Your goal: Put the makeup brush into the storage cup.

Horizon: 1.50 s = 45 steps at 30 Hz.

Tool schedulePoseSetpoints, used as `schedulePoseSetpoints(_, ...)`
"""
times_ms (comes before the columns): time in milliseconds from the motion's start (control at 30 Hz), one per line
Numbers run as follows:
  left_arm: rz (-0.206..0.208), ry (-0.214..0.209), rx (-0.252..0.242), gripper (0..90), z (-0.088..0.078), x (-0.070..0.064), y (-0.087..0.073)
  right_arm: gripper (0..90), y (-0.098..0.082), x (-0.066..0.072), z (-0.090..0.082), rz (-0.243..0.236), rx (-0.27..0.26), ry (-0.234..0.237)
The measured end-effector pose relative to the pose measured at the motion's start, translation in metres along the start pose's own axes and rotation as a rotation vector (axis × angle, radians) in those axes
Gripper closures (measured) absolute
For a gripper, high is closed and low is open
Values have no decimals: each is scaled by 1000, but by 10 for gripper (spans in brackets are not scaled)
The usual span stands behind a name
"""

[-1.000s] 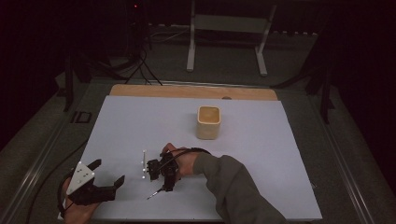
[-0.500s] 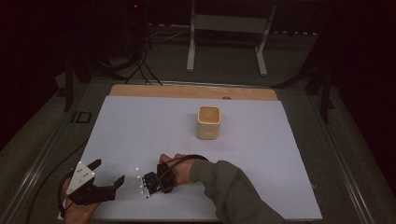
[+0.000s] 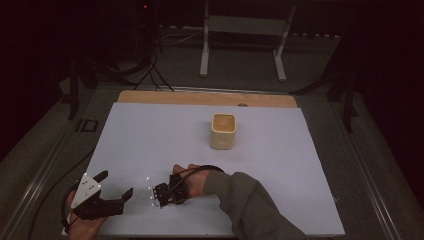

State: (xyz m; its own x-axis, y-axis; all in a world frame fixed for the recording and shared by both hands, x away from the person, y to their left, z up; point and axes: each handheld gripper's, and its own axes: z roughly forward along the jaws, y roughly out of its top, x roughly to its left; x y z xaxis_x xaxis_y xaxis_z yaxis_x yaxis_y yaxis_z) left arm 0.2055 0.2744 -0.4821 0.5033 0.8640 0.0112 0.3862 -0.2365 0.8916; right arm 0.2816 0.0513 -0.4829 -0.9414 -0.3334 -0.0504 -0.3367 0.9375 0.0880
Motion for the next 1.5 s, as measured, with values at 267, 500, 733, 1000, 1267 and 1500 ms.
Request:
schedulePoseSetpoints(267,0,2,3,16,0,0,0,854,-13,-4,-18,49,-74,-28)
schedulePoseSetpoints(500,0,2,4,16,0,0,0,854,-23,-8,-36,91,-149,-59)
schedulePoseSetpoints(733,-1,3,2,16,0,0,0,854,-33,-11,-49,133,-210,-94)
schedulePoseSetpoints(1000,-2,4,3,16,0,0,0,853,-42,-13,-57,165,-255,-125)
schedulePoseSetpoints(1267,-2,4,2,16,0,0,0,853,-49,-15,-63,195,-300,-148)
schedulePoseSetpoints(1500,-3,5,3,16,0,0,0,853,-54,-15,-68,211,-333,-175)
